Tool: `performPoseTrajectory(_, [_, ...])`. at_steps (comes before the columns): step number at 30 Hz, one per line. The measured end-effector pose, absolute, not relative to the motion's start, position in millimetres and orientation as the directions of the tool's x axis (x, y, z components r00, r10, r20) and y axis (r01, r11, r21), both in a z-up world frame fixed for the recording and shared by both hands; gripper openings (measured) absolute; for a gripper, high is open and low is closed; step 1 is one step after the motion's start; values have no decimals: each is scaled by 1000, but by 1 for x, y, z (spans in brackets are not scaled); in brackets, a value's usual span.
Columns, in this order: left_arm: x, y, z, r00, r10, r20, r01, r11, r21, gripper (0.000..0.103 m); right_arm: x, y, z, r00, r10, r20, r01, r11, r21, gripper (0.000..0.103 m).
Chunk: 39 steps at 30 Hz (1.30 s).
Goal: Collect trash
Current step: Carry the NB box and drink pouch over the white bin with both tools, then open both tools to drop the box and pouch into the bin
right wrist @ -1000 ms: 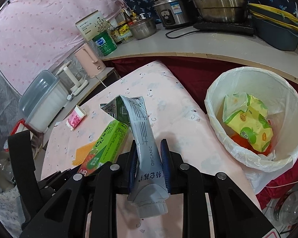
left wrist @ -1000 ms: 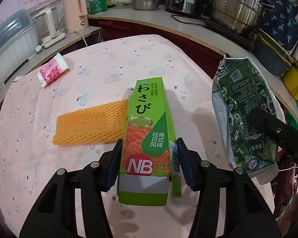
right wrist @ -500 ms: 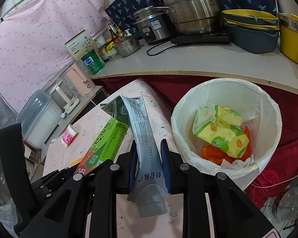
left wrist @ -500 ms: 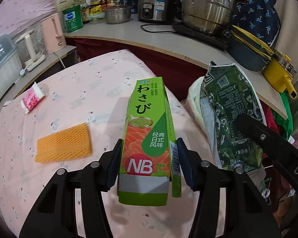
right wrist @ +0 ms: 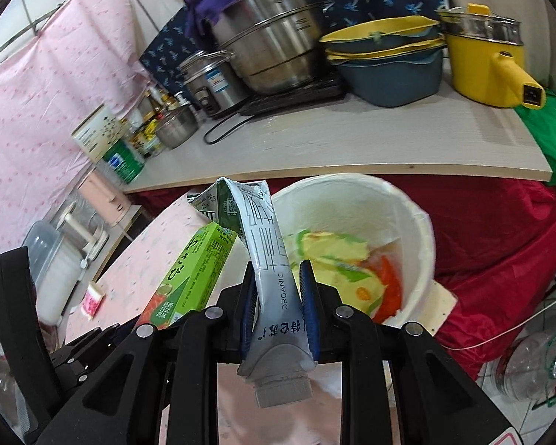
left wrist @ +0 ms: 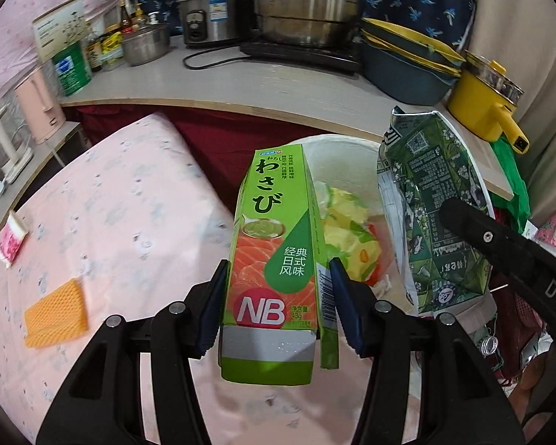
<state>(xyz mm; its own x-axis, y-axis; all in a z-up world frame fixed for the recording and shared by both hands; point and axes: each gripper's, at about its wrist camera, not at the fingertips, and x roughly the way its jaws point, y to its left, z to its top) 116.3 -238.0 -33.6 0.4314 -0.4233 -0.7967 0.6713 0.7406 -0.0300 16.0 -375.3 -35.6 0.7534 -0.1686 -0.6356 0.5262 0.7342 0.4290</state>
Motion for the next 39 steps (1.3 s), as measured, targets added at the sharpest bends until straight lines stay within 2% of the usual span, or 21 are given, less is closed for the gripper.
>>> performPoseTrajectory(16, [134, -290, -46, 406, -435, -804, 701, 713, -32, 51, 34, -423, -57, 724, -202, -659, 575, 704, 416, 22])
performPoseTrajectory(17, [136, -289, -45, 411, -434, -801, 699, 714, -28, 53, 37, -423, -57, 729, -200, -655, 570, 707, 419, 24])
performPoseTrajectory(19, [138, -286, -42, 434, -428, -793, 688, 725, -16, 66, 38, -420, -53, 739, -205, -641, 563, 711, 421, 26])
performPoseTrajectory(21, [139, -282, -39, 455, -420, -785, 673, 740, -7, 78, 37, -418, -49, 749, -211, -628, 558, 713, 426, 35])
performPoseTrajectory(22, [140, -278, -38, 465, -418, -781, 663, 749, -7, 80, 37, -417, -47, 751, -215, -624, 558, 712, 427, 37])
performPoseTrajectory(39, [147, -188, -16, 540, -369, -756, 541, 841, -24, 81, 43, -351, -17, 785, -148, -602, 467, 779, 419, 42])
